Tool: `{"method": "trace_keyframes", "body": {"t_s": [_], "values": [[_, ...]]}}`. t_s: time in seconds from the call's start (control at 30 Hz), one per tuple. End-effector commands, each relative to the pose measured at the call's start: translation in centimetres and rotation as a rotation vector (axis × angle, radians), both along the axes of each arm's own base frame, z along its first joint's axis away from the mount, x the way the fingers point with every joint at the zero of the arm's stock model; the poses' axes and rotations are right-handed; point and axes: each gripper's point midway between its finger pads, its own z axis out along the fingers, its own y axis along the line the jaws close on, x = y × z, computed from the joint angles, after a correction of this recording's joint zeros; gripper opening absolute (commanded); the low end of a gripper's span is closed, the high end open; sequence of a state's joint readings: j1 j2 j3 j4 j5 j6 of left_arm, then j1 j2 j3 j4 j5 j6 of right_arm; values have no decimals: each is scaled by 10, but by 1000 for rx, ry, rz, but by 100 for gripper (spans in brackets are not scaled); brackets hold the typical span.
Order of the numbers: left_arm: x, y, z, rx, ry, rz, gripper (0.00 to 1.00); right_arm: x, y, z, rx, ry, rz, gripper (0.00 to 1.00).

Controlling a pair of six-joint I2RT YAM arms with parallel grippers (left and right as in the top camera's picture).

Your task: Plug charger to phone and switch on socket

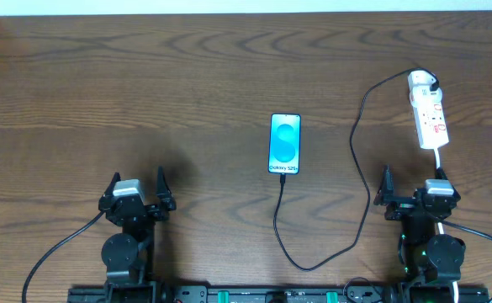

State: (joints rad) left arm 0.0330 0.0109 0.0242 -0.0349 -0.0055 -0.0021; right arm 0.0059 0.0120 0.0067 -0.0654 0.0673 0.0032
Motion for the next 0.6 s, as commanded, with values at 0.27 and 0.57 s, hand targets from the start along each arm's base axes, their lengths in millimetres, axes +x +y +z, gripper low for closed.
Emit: {"method": "trace_keyframes", "body": {"t_s": [0.27,0.57], "values": [[-1,4,-17,5,52,18,86,0,4,-1,-25,3,22,99],[-1,4,-18,5,52,17,86,0,8,-1,-2,2,46,99]]}}
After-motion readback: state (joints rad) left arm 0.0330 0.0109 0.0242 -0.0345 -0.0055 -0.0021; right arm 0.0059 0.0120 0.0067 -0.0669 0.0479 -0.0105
